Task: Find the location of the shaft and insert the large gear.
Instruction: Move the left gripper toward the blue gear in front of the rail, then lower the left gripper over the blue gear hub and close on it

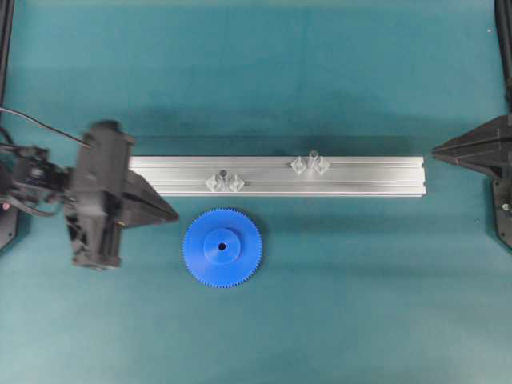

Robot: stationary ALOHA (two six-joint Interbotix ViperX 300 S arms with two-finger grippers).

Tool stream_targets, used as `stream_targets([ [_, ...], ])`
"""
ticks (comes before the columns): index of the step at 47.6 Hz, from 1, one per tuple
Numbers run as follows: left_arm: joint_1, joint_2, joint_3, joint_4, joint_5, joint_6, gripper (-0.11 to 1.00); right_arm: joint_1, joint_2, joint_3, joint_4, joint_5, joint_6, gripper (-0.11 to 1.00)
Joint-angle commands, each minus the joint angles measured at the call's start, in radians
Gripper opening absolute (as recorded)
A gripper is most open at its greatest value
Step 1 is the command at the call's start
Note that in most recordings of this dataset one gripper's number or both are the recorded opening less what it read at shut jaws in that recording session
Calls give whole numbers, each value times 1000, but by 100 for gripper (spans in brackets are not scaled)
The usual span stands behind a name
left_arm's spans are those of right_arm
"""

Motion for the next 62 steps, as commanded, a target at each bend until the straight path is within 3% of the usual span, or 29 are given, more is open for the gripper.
stream_targets([
  [1, -14, 48, -61, 3, 20, 0, 0, -3, 5, -26, 2, 21, 11, 3],
  [12, -17, 147, -127, 3, 61, -17, 0, -3, 5, -31, 2, 95, 11, 3],
  [25, -17, 259, -235, 3, 209, -29, 3, -3, -2, -31, 0, 121, 11, 3],
  [29, -18, 285, -264, 3, 249, -41, 15, -3, -2, -31, 2, 123, 11, 3],
  [38, -20, 345, -296, 3, 270, -141, 69, -3, -2, -31, 0, 141, 11, 3],
  [43, -25, 373, -302, 3, 268, -160, 91, -3, -5, -31, 2, 141, 11, 3],
  [62, -34, 520, -336, 3, 272, -161, 93, -3, -26, -28, 2, 169, 12, 3],
])
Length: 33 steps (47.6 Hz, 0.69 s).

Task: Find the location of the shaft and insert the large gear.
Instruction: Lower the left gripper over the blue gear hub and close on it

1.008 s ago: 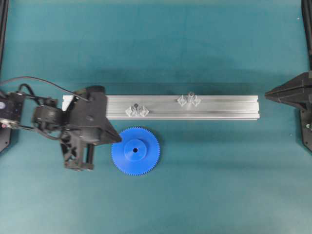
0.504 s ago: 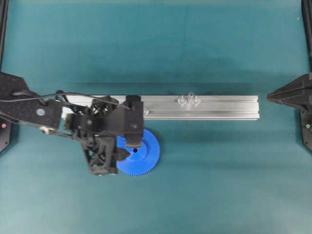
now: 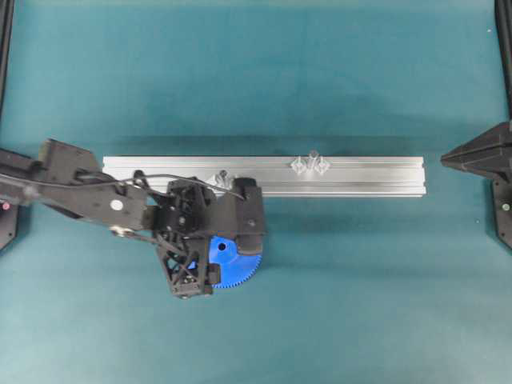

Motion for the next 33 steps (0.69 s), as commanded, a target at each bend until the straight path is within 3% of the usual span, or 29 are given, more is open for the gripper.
stream_targets([
  [1, -6, 2, -29, 0, -3, -3, 93, -2, 0, -23, 0, 3, 8, 3],
  [33, 37, 55, -41, 5, -5, 0, 93, -2, -23, -18, 2, 8, 9, 3],
])
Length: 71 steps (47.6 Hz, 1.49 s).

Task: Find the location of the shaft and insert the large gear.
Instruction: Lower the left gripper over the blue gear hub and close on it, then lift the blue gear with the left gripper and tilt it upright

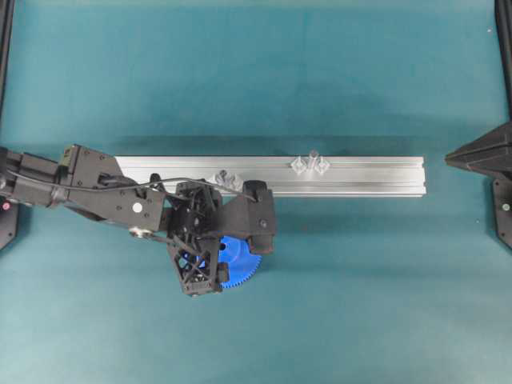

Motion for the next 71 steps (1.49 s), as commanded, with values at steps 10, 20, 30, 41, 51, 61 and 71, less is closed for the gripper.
stream_targets([
  [10, 17, 2, -11, 3, -3, 6, 93, -3, 2, -14, 0, -3, 11, 3],
  [20, 17, 23, -11, 3, -3, 6, 93, -3, -2, -11, 0, -3, 11, 3],
  [30, 17, 35, 0, 3, 0, 6, 93, -2, -5, -9, 0, -3, 25, 3],
  [41, 17, 34, 23, 5, 21, 6, 93, -3, -12, -2, 0, -8, 34, 3],
  [51, 15, 6, 25, 5, 58, 5, 93, -3, -25, -2, 0, -3, 34, 3],
  [61, 9, -60, 21, 5, 123, 5, 93, -3, -26, -2, 0, -3, 34, 3],
  [71, 2, -28, 8, 5, 106, 6, 93, -3, -26, 0, 0, -5, 34, 3],
])
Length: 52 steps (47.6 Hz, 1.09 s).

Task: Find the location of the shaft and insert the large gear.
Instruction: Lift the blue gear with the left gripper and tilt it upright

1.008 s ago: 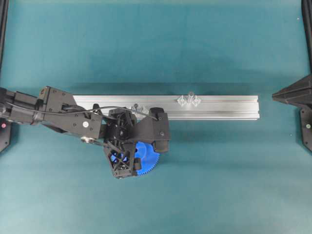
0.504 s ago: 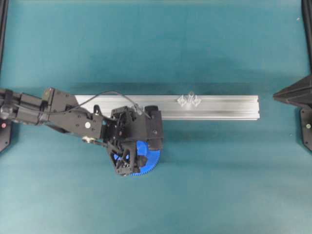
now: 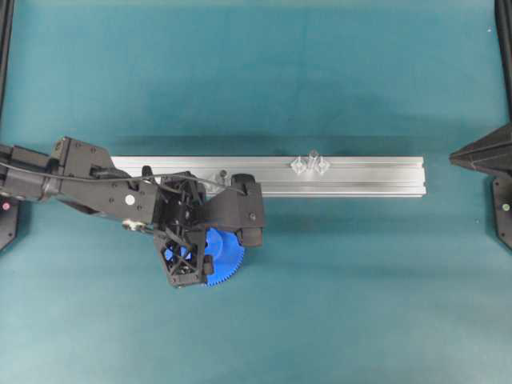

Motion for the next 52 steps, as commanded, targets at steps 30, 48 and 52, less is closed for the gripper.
stream_targets([
  [30, -21, 35, -29, 2, 40, -5, 89, -2, 8, -9, 0, -6, 8, 3],
  [48, -20, 15, -60, 3, 57, 5, 72, -2, 8, -8, 0, -5, 8, 3],
  [52, -20, 5, -75, 3, 55, 6, 72, -2, 8, -8, 0, -6, 8, 3],
])
